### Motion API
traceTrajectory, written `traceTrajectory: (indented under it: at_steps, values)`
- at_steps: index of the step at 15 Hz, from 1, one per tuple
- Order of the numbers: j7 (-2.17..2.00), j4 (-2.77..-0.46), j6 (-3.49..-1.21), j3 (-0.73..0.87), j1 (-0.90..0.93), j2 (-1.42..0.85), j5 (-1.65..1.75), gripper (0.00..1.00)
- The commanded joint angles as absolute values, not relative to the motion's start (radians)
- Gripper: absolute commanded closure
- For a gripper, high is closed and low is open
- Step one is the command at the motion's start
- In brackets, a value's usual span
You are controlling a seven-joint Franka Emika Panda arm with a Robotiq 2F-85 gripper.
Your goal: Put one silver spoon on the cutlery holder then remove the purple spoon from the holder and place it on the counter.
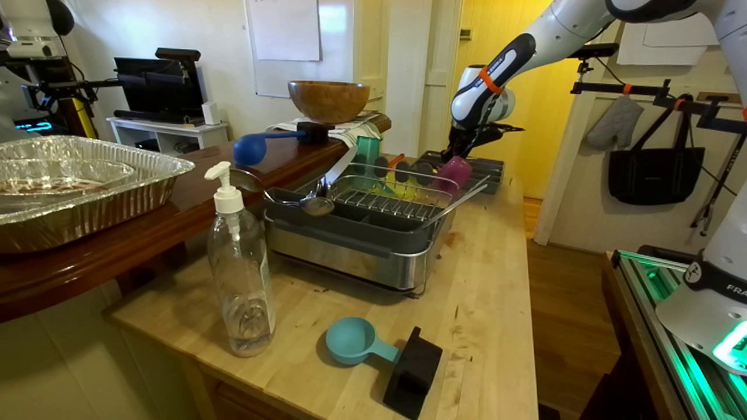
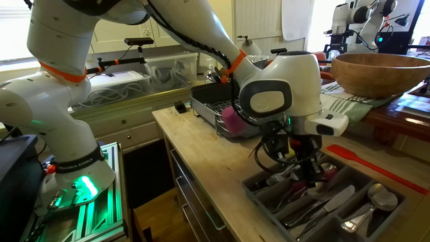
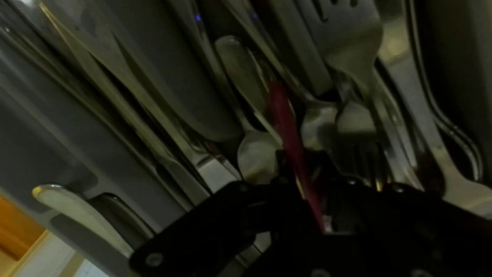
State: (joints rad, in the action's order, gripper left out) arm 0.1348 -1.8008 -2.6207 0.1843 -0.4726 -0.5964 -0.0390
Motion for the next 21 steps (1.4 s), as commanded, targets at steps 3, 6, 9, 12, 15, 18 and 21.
traceTrajectory:
  at_steps: [3,6,9,12,15,18,21]
  values:
    - [0.13,-1.784,-2.592,0.194,-0.47,-0.564,-0.069,0.97]
    - [0.113,-1.806,-2.596,0.212,-0.459,-0.51,-0.062,0.98]
    - [0.094,-1.827,-2.607,0.237,-0.444,-0.463,-0.047,0.98]
    - [0.108,-1.874,-2.591,0.242,-0.431,-0.396,-0.037,0.98]
    - [0.129,-1.957,-2.563,0.237,-0.408,-0.311,-0.026,0.98]
    - [0.163,-2.046,-2.503,0.231,-0.383,-0.219,-0.023,0.98]
    - [0.199,-2.153,-2.452,0.23,-0.351,-0.126,-0.006,0.98]
